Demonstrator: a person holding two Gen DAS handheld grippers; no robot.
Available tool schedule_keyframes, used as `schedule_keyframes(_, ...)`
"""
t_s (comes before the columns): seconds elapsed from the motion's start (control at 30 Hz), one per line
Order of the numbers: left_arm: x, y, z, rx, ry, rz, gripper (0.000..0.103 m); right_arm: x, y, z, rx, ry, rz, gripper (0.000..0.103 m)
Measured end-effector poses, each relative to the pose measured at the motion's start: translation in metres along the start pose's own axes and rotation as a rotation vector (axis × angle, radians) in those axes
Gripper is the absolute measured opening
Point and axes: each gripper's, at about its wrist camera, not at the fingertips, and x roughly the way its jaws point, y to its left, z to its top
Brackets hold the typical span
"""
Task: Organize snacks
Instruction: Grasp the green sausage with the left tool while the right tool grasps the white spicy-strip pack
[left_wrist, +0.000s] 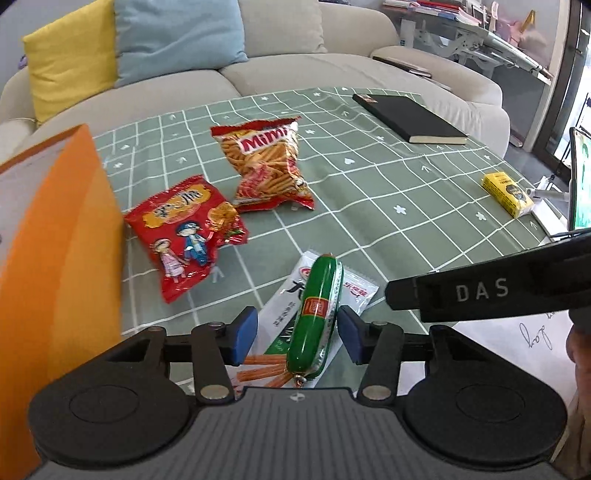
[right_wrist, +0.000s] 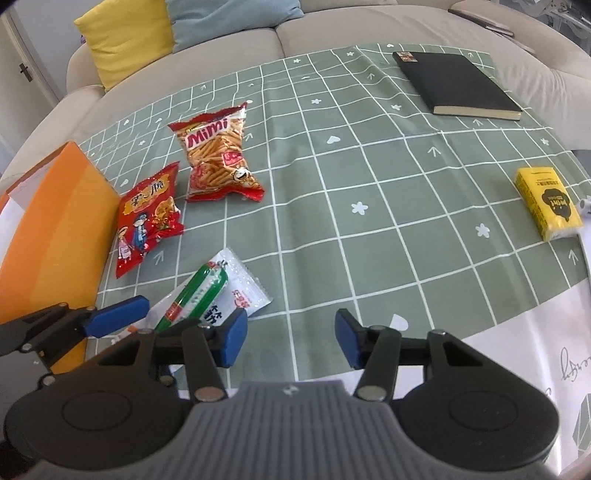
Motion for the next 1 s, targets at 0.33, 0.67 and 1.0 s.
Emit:
schedule_keyframes(0.33, 0.0, 0.007, -0.002, -0.016, -0.026, 0.002, 0.031, 0.011, 0.007, 0.001, -0.014, 0.003, 0.021, 0.052)
schedule_keyframes(0.67, -0.022, 0.015, -0.004, -0.106, -0.005, 0.136, 0.025, 0.013, 0.017, 0.001, -0.008, -0.016, 0.14, 0.051)
schedule_keyframes(1.0, -0.032, 0.013, -0.016, -0.111, 0.023, 0.204, 0.025, 0.023, 0.041, -0.005, -0.064, -0.017, 0.181, 0.043)
